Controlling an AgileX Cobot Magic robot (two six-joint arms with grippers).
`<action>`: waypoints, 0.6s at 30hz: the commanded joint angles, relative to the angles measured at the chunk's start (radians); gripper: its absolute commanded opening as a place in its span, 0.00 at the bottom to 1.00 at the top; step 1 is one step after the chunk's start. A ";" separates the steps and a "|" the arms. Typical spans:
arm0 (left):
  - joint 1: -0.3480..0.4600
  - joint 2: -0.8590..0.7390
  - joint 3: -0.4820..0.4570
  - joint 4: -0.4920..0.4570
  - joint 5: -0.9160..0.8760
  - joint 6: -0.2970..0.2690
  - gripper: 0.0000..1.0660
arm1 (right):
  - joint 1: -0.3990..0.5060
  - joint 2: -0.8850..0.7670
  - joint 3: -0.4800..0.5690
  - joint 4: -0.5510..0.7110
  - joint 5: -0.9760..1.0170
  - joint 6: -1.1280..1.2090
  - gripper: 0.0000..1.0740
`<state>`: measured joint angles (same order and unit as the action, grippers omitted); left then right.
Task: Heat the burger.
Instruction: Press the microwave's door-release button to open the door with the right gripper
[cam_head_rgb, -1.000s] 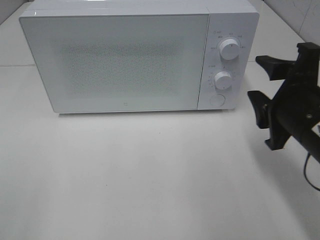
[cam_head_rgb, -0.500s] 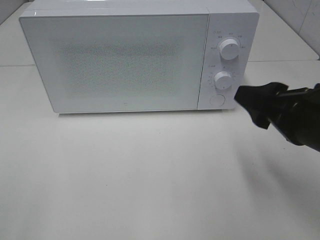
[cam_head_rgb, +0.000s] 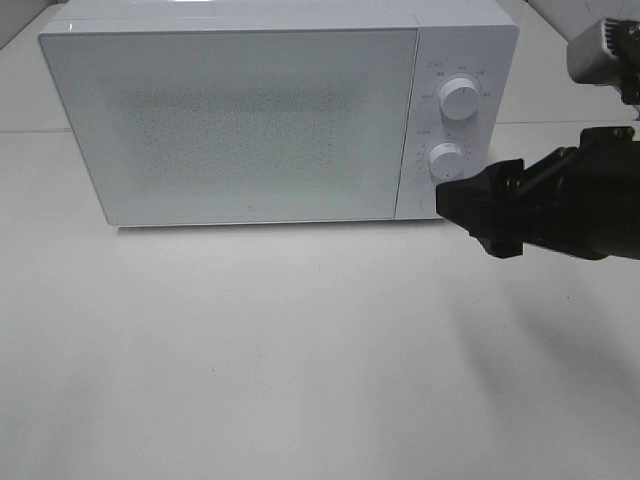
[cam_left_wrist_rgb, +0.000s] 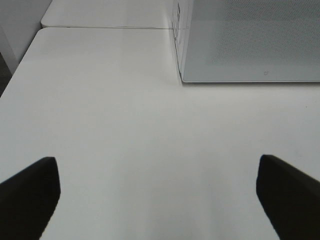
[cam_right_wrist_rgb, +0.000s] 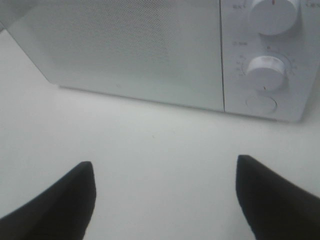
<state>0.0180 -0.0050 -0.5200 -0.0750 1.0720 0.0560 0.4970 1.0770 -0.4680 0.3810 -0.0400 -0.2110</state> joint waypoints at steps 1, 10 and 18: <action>0.002 -0.014 0.003 0.002 -0.001 -0.004 0.94 | -0.091 -0.005 -0.036 -0.126 0.172 0.062 0.85; 0.002 -0.014 0.003 0.002 -0.001 -0.004 0.94 | -0.366 -0.005 -0.162 -0.494 0.663 0.306 0.83; 0.002 -0.014 0.003 0.002 -0.001 -0.004 0.94 | -0.375 -0.157 -0.162 -0.491 0.855 0.308 0.72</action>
<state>0.0180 -0.0050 -0.5200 -0.0750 1.0720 0.0560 0.1280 0.9670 -0.6240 -0.1080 0.7690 0.0840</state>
